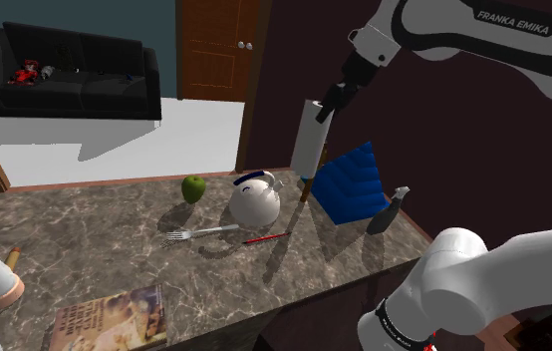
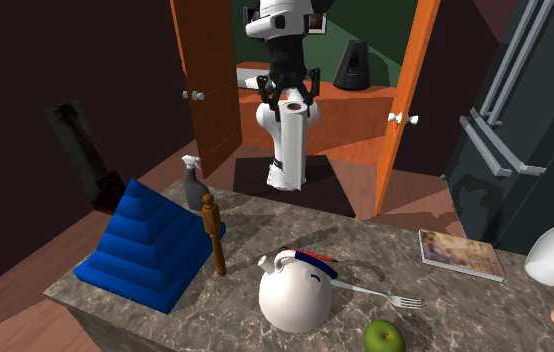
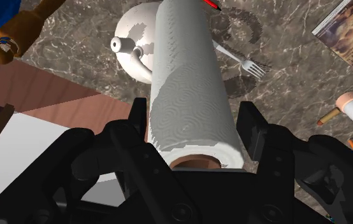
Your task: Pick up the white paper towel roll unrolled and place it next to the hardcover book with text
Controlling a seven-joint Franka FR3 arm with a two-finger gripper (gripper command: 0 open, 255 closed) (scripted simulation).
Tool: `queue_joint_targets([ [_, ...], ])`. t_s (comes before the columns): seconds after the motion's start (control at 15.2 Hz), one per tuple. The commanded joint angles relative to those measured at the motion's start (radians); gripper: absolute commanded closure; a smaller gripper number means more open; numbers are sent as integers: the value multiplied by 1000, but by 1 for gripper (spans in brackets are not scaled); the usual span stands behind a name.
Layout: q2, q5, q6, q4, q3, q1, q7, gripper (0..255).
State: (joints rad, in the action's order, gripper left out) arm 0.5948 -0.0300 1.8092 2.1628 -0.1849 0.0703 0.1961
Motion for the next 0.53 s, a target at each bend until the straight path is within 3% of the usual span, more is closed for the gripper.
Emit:
queue_joint_targets([
  [0.0, 6, -11, 5, 8, 40, 11, -47, 255],
  [0.46, -6, -51, 30, 10, 185, 57, -216, 255],
])
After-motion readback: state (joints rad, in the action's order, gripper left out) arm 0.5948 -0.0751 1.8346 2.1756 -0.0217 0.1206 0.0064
